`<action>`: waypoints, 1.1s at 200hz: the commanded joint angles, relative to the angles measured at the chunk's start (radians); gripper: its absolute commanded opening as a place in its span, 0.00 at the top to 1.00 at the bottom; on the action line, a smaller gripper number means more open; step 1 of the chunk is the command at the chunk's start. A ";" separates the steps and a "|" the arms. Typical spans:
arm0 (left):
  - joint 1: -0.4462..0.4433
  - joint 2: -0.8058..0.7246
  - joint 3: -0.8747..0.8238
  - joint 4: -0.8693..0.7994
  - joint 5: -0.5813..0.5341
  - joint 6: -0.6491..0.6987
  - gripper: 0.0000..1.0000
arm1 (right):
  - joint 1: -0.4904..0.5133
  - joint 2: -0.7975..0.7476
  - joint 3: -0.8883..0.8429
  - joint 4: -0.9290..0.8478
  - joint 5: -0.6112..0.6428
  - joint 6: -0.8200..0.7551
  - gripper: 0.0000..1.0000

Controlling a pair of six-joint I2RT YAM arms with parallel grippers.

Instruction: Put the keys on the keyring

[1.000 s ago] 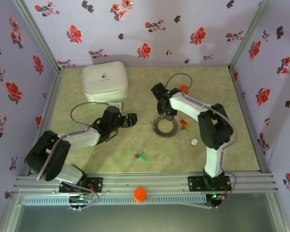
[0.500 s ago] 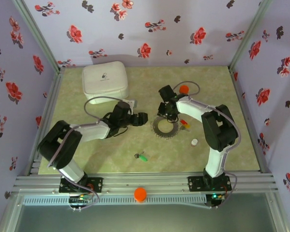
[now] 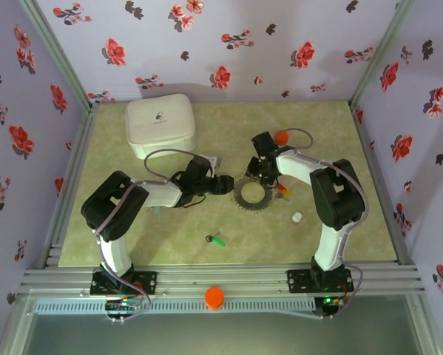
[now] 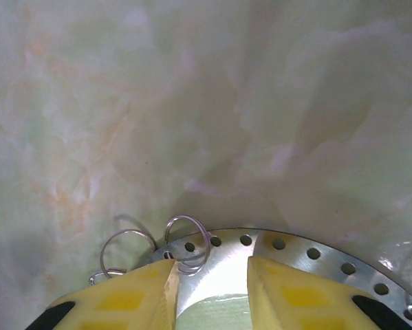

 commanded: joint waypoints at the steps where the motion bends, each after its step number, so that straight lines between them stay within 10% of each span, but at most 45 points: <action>1: -0.007 0.028 0.032 0.021 0.018 -0.017 0.39 | -0.005 0.017 -0.012 0.040 -0.039 0.011 0.71; 56: -0.026 0.063 0.056 0.005 0.019 -0.023 0.50 | -0.007 0.038 -0.002 0.055 -0.069 0.010 0.84; 220: -0.034 0.080 0.034 0.030 0.019 -0.035 0.64 | -0.009 0.045 0.021 0.031 -0.035 -0.046 0.78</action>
